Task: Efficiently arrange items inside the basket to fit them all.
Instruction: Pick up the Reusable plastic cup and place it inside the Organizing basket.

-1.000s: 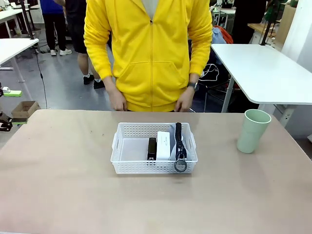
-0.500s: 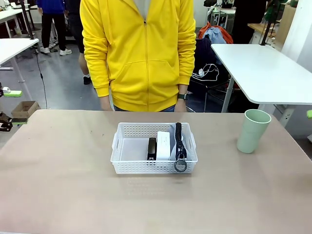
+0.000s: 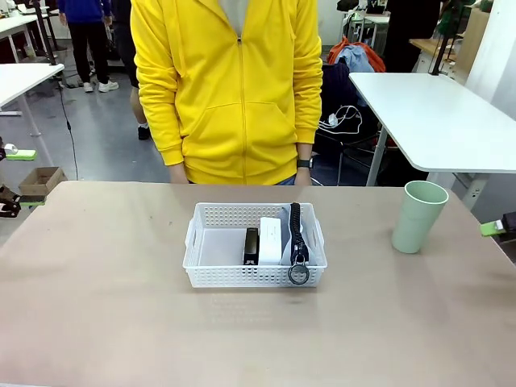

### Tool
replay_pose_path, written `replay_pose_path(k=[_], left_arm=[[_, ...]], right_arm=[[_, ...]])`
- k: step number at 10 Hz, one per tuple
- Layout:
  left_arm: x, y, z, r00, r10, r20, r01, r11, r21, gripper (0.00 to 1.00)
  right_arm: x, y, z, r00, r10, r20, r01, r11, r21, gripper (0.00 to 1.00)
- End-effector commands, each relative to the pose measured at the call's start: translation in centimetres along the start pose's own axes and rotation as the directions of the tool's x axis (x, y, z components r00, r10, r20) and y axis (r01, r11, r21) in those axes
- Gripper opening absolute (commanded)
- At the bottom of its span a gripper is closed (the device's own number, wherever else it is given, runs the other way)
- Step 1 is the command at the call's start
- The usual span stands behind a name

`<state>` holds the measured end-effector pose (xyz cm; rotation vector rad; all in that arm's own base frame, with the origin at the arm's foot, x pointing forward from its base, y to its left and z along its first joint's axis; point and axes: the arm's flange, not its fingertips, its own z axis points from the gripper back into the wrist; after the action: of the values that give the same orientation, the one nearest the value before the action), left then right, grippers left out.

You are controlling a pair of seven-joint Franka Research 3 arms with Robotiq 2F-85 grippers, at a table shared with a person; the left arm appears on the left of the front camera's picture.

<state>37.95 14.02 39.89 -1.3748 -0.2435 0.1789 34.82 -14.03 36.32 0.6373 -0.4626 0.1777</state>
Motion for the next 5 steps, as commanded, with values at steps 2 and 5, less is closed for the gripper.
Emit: replay_pose_path(k=[2,5], left_arm=[[-0.3,-0.2,0.1,1.000,0.006,-0.002,-0.006,1.000,0.004,1.00],[-0.3,-0.2,0.1,1.000,0.006,-0.002,-0.006,1.000,0.004,1.00]], right_arm=[[0.6,0.8,0.9,1.000,0.020,0.022,-0.020,1.000,-0.009,1.00],[-0.7,0.3,-2.1,0.987,0.153,-0.037,-0.153,0.988,0.012,1.00]])
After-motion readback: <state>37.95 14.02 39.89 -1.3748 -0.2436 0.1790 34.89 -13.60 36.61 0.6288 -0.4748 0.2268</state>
